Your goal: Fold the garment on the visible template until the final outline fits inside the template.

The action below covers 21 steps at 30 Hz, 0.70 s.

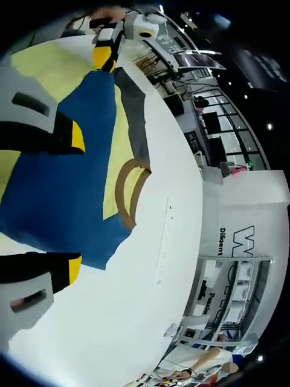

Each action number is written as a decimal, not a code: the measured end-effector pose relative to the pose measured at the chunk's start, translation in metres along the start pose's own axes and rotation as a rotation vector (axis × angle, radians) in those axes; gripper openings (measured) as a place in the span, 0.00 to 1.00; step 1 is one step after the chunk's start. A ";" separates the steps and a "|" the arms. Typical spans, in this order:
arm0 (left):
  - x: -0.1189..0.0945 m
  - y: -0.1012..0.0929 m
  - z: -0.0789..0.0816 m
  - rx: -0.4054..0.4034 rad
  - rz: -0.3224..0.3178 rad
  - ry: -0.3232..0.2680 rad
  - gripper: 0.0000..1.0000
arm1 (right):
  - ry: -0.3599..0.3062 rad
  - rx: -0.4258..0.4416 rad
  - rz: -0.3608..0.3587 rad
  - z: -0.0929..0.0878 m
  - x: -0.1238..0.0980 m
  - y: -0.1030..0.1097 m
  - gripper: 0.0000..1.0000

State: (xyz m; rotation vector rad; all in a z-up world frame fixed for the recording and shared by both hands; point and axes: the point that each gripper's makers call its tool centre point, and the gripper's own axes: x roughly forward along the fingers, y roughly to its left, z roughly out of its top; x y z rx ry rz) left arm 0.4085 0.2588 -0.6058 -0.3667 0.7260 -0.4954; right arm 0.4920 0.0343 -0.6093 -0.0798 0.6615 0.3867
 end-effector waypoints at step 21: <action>0.022 0.001 0.040 -0.379 -0.097 -0.140 0.17 | 0.035 -0.080 -0.052 -0.008 0.020 -0.026 0.30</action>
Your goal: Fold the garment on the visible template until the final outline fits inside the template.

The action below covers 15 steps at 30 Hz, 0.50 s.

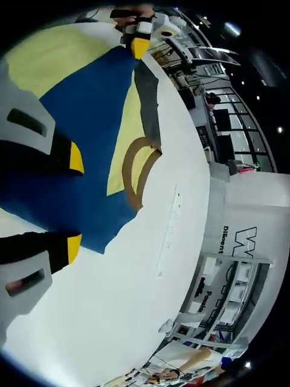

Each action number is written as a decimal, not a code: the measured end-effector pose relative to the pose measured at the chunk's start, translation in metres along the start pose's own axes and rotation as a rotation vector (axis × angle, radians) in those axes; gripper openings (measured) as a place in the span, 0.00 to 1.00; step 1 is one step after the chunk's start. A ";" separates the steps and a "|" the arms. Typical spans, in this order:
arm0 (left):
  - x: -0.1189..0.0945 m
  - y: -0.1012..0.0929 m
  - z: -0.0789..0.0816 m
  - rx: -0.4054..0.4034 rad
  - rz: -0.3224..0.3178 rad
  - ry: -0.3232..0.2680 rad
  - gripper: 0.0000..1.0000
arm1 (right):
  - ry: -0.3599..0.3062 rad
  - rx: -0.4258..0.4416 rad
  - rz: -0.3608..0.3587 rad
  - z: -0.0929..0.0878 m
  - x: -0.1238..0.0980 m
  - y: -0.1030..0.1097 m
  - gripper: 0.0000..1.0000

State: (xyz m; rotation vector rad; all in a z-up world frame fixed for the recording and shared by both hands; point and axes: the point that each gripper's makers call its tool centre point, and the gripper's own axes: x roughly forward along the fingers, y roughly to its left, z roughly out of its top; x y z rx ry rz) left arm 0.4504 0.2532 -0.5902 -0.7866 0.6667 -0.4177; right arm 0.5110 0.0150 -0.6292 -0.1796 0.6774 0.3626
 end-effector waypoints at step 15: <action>0.003 0.020 0.010 0.136 0.084 -0.062 0.00 | 0.024 0.004 0.002 -0.010 0.009 -0.006 0.16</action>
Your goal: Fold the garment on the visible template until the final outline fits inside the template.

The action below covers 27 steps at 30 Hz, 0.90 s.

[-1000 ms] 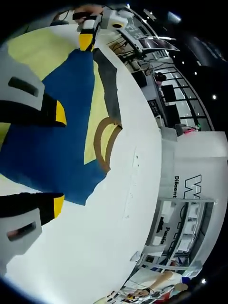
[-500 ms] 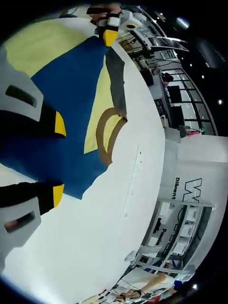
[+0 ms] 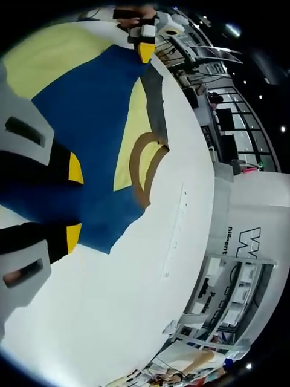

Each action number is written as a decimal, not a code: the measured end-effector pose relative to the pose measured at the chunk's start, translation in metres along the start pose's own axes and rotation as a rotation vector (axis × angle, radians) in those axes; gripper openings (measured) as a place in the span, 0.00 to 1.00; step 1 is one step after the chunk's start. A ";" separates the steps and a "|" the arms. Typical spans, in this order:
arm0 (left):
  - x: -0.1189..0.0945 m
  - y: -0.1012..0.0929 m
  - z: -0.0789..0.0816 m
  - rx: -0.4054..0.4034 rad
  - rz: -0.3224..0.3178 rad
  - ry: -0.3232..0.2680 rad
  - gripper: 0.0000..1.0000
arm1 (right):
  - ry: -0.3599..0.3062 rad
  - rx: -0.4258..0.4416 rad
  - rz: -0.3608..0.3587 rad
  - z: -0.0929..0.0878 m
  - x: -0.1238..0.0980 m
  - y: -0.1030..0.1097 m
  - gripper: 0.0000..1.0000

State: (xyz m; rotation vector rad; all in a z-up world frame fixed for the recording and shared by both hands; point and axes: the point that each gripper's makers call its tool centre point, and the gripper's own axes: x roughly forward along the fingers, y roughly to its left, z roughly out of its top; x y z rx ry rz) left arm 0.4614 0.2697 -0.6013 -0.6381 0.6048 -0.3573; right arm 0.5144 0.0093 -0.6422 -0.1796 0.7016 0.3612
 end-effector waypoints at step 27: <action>0.002 0.038 0.004 0.477 0.173 0.031 0.01 | -0.011 -0.016 -0.028 0.002 0.000 -0.010 0.19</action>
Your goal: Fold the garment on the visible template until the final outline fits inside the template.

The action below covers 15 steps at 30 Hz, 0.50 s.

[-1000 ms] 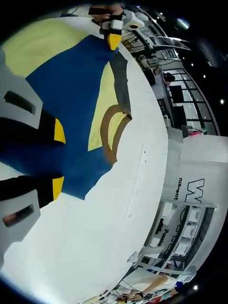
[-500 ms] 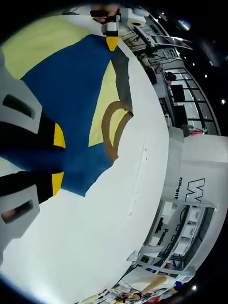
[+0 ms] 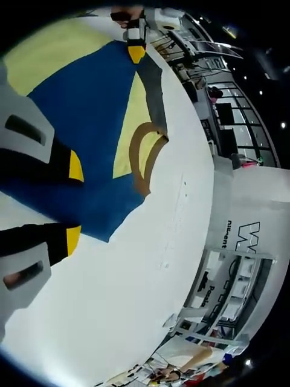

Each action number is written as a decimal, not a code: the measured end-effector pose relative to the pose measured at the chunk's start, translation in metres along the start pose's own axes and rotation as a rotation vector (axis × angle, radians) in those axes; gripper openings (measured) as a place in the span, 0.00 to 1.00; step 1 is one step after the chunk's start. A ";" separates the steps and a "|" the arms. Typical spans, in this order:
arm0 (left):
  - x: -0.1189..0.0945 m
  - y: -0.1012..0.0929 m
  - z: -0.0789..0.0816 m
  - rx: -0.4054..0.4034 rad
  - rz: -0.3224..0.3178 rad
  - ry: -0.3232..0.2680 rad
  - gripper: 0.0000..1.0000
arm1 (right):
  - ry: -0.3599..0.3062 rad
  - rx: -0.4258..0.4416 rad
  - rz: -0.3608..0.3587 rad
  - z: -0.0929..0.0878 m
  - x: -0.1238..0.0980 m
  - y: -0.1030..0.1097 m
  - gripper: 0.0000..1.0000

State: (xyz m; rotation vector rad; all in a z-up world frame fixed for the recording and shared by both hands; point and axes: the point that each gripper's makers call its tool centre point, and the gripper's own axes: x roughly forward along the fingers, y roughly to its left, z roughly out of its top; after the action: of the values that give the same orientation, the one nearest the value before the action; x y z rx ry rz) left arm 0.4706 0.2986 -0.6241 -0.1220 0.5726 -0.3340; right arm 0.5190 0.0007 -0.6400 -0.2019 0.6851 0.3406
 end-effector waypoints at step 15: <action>-0.034 0.011 0.014 -0.048 0.009 -0.067 0.06 | -0.230 0.119 -0.001 0.051 -0.043 0.001 0.25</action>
State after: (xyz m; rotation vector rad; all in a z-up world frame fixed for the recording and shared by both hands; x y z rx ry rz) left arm 0.4550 0.3209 -0.5974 -0.1764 0.5152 -0.3058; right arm 0.5171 0.0063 -0.5733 -0.0486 0.4760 0.3154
